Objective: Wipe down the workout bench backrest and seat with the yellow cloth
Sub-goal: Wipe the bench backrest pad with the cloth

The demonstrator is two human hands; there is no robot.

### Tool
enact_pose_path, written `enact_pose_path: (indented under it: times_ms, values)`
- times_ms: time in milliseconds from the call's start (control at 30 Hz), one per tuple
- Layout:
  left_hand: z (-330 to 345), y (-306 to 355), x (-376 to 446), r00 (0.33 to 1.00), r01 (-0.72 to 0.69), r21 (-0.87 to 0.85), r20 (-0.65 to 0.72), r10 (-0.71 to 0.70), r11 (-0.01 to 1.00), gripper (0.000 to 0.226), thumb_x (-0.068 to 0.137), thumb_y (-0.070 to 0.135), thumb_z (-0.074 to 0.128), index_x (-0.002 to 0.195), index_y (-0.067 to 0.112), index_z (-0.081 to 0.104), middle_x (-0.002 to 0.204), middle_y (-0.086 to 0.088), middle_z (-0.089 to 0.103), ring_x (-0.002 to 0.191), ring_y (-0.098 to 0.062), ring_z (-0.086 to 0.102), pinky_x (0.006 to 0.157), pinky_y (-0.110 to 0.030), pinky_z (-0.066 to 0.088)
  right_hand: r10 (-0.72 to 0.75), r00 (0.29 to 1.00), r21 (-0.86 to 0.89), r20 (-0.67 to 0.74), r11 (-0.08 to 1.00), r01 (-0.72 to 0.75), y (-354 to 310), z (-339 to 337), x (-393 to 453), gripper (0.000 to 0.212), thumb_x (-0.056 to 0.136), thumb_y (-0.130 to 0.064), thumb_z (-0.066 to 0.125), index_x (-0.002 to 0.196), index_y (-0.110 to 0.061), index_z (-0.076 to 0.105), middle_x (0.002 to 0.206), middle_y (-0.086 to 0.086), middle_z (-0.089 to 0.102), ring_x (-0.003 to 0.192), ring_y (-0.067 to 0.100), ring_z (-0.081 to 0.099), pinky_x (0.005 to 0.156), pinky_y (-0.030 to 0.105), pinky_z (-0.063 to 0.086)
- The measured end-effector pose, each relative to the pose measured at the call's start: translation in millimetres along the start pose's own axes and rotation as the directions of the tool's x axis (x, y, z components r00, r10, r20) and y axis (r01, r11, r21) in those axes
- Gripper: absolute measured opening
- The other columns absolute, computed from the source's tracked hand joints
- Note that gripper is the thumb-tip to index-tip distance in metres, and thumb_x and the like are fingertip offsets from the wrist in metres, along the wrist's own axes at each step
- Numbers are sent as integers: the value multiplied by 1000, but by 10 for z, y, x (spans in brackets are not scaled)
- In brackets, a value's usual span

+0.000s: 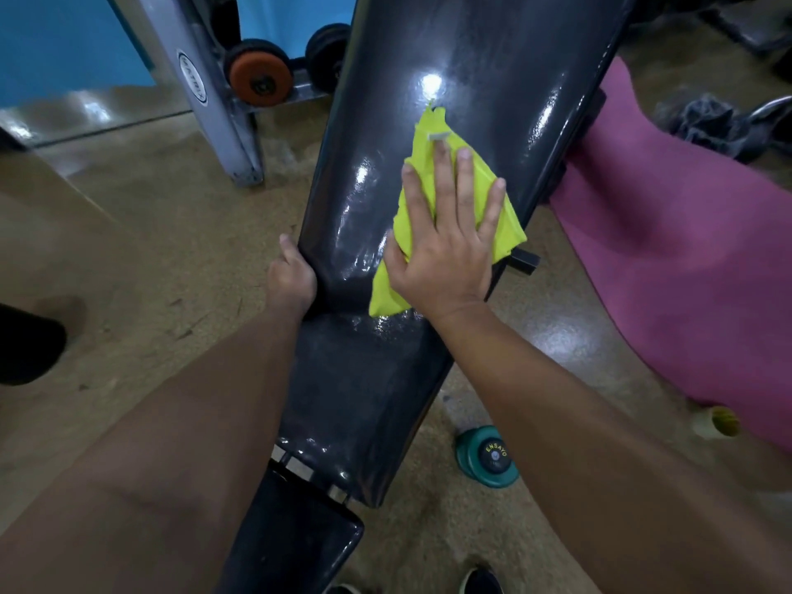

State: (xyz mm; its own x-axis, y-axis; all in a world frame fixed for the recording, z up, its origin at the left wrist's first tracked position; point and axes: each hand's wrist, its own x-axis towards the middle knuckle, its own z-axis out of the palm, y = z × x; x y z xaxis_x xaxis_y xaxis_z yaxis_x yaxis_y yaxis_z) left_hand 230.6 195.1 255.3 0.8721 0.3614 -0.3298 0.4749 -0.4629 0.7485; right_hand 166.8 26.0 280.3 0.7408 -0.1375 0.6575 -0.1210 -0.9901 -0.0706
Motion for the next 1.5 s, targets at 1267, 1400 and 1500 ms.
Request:
enact_pose_path:
  times_ms: [1267, 1400, 1500]
  values:
    - [-109, -400, 2, 983, 9, 49, 185, -18, 999, 86, 93, 69, 16, 143, 3, 38, 148, -20, 36, 138, -32, 33, 114, -39, 17, 87, 996, -3, -13, 996, -87, -49, 3, -340, 65, 96, -42, 52, 155, -16, 44, 163, 20, 32, 153, 40, 26, 122, 66, 12]
    - [-155, -354, 1, 977, 7, 75, 212, -23, 997, 85, 93, 69, 17, 142, 3, 39, 148, -19, 37, 137, -32, 34, 113, -39, 18, -121, 990, 39, 74, 992, 119, -69, 81, -699, 62, 97, -40, 53, 155, -18, 45, 162, 17, 37, 154, 37, 27, 123, 65, 15]
    - [-208, -350, 20, 970, 36, 97, 235, -59, 995, 91, 88, 75, 17, 141, 6, 41, 148, -17, 39, 136, -32, 35, 114, -42, 19, -120, 992, 26, 38, 992, 119, 114, 77, -758, 60, 97, -39, 56, 153, -20, 49, 161, 16, 39, 153, 36, 30, 123, 64, 15]
